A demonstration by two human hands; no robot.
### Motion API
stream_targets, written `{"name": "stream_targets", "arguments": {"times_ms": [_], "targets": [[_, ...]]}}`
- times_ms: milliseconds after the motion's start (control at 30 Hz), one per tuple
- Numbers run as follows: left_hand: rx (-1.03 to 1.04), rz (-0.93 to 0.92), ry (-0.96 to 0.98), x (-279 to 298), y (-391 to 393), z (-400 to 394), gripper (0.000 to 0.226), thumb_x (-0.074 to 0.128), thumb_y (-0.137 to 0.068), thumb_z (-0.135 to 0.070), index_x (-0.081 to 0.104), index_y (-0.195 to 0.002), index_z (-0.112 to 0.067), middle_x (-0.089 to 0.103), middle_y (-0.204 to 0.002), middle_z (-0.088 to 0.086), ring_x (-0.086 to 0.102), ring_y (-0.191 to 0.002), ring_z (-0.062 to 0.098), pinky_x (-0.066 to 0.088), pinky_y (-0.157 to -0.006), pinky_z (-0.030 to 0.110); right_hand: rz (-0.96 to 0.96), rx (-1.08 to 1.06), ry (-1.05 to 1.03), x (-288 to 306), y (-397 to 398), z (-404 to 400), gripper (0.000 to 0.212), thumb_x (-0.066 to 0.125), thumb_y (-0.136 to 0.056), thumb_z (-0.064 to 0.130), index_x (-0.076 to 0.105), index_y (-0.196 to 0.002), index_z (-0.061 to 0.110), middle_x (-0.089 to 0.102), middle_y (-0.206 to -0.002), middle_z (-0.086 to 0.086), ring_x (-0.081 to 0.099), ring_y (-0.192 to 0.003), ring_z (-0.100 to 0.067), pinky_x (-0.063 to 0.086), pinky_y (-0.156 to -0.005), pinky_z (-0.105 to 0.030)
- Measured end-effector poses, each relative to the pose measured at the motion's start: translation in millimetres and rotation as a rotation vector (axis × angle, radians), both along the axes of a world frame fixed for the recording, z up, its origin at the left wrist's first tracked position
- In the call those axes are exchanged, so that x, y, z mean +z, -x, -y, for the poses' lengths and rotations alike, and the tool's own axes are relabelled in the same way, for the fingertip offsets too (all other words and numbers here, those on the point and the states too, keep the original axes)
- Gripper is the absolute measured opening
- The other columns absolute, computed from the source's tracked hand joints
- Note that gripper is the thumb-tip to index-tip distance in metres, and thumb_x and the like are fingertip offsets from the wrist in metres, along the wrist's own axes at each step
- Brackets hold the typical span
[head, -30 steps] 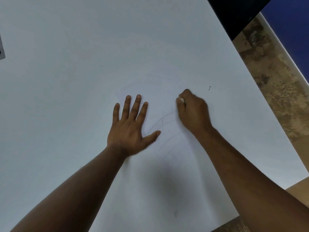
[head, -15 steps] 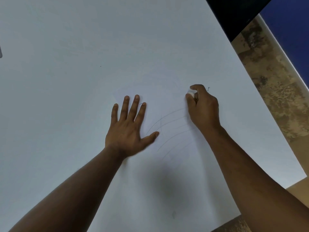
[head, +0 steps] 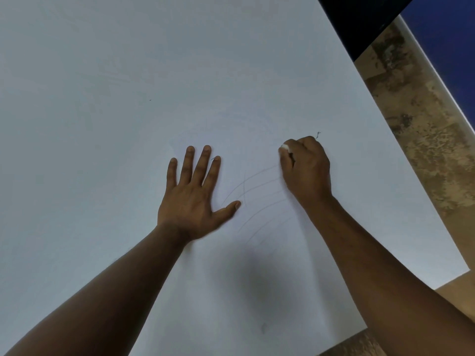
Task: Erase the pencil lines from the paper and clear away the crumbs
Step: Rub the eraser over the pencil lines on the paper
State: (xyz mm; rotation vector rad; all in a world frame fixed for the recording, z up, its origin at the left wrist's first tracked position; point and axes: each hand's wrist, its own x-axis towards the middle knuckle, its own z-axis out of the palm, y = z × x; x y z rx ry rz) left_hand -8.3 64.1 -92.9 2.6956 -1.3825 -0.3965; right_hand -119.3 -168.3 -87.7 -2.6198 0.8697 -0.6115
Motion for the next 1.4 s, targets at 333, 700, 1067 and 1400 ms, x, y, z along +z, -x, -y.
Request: {"name": "stream_targets", "arguments": {"times_ms": [333, 700, 1067, 1400], "targets": [[0.001, 0.004, 0.017, -1.0, 0.1, -0.6, 0.100, 0.018, -0.092, -0.086, 0.005, -0.166, -0.020, -0.011, -0.173, 0.001, -0.020, -0.158, 0.026, -0.003, -0.127, 0.058, -0.004, -0.012, -0.025, 5.3, -0.7, 9.4, 0.017, 0.056, -0.093, 0.013, 0.068, -0.084, 0.006, 0.058, -0.082, -0.010, 0.057, -0.072, -0.028, 0.051, -0.066, -0.039], [-0.003, 0.016, 0.017, -1.5, -1.3, 0.9, 0.099, 0.019, -0.092, -0.085, 0.007, -0.166, -0.019, -0.010, -0.173, 0.002, -0.017, -0.158, 0.027, -0.002, -0.127, 0.059, -0.002, 0.464, -0.008, 7.9, -41.7, -28.5, 0.019, 0.060, -0.095, 0.015, 0.073, -0.099, 0.002, 0.060, -0.083, -0.012, 0.059, -0.073, -0.029, 0.052, -0.064, -0.033], [-0.003, 0.019, 0.011, -1.6, -1.5, -0.7, 0.098, 0.022, -0.093, -0.084, 0.004, -0.166, -0.021, -0.013, -0.173, 0.002, -0.018, -0.158, 0.027, 0.000, -0.127, 0.059, -0.009, 0.303, -0.086, 13.8, -51.6, 15.0, 0.023, 0.057, -0.094, 0.016, 0.072, -0.109, 0.006, 0.058, -0.093, -0.011, 0.060, -0.084, -0.030, 0.053, -0.075, -0.042], [-0.013, 0.027, -0.006, -2.6, -1.4, 0.2, 0.098, 0.021, -0.093, -0.084, 0.003, -0.166, -0.021, -0.013, -0.173, 0.002, -0.018, -0.158, 0.028, -0.001, -0.127, 0.059, -0.050, 0.510, 0.021, 16.2, -75.0, 1.4, 0.021, 0.053, -0.093, 0.012, 0.067, -0.089, -0.002, 0.055, -0.082, -0.017, 0.057, -0.070, -0.034, 0.052, -0.062, -0.043]]}}
